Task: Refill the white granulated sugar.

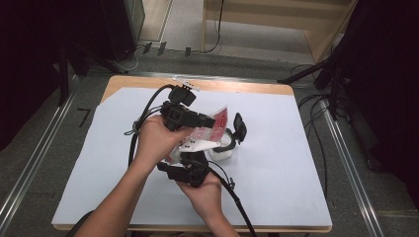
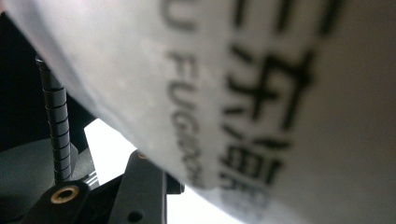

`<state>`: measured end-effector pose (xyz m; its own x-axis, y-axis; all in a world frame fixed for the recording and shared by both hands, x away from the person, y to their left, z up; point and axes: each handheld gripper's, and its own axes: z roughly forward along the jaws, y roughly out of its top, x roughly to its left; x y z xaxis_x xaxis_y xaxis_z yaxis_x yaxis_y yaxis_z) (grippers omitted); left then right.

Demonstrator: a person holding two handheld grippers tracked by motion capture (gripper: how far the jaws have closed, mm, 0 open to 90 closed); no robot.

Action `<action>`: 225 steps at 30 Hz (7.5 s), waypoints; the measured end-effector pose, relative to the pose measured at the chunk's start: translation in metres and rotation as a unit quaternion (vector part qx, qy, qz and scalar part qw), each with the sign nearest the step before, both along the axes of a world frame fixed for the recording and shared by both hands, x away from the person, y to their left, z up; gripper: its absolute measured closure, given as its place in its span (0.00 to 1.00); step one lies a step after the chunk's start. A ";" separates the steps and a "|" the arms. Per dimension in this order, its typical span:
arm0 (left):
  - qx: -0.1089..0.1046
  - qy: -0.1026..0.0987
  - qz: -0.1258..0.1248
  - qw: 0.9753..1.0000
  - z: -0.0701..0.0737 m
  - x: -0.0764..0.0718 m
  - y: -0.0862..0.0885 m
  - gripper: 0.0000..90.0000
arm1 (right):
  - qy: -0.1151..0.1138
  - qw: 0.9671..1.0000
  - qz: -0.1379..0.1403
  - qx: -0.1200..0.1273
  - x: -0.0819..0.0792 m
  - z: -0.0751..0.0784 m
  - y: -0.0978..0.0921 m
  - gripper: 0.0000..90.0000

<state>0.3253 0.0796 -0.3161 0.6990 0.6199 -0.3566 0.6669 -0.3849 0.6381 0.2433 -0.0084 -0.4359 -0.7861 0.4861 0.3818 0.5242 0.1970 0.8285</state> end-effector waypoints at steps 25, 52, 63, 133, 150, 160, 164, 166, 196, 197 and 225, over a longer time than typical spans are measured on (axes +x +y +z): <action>0.002 0.007 -0.012 1.000 0.000 0.005 -0.002 0.84 | -0.010 1.000 -0.006 -0.008 0.001 -0.001 0.000 0.71; -0.004 -0.001 -0.004 1.000 0.001 0.005 -0.002 0.84 | -0.010 1.000 -0.001 -0.020 0.001 0.003 -0.001 0.71; -0.006 -0.002 -0.002 1.000 0.003 0.005 -0.003 0.84 | -0.006 1.000 -0.002 -0.019 0.001 0.006 0.000 0.70; 0.023 0.027 -0.016 0.999 -0.005 0.001 0.021 0.90 | -0.049 0.996 0.022 -0.064 -0.004 -0.023 0.010 0.68; 0.051 0.039 -0.028 0.998 -0.015 0.006 0.013 0.89 | -0.057 0.995 0.037 -0.078 -0.005 -0.035 0.011 0.67; 0.051 0.066 -0.046 0.995 -0.029 0.014 0.006 0.89 | -0.060 0.993 0.045 -0.090 -0.007 -0.045 0.011 0.66; 0.039 0.074 -0.048 0.995 -0.032 0.015 0.007 0.93 | -0.061 0.993 0.046 -0.090 -0.007 -0.047 0.011 0.66; 0.042 0.064 -0.059 0.995 -0.031 0.013 0.011 0.95 | -0.058 0.993 0.046 -0.094 -0.006 -0.048 0.011 0.66; -0.050 0.034 -0.048 0.997 -0.007 -0.001 0.061 0.99 | -0.058 0.996 -0.011 -0.073 0.010 -0.054 -0.019 0.58; -0.050 0.034 -0.048 0.997 -0.007 -0.001 0.061 0.99 | -0.058 0.996 -0.011 -0.073 0.010 -0.054 -0.019 0.58; -0.045 -0.044 0.007 0.998 -0.002 0.012 0.087 1.00 | -0.031 0.998 0.022 -0.057 0.033 -0.033 -0.063 0.52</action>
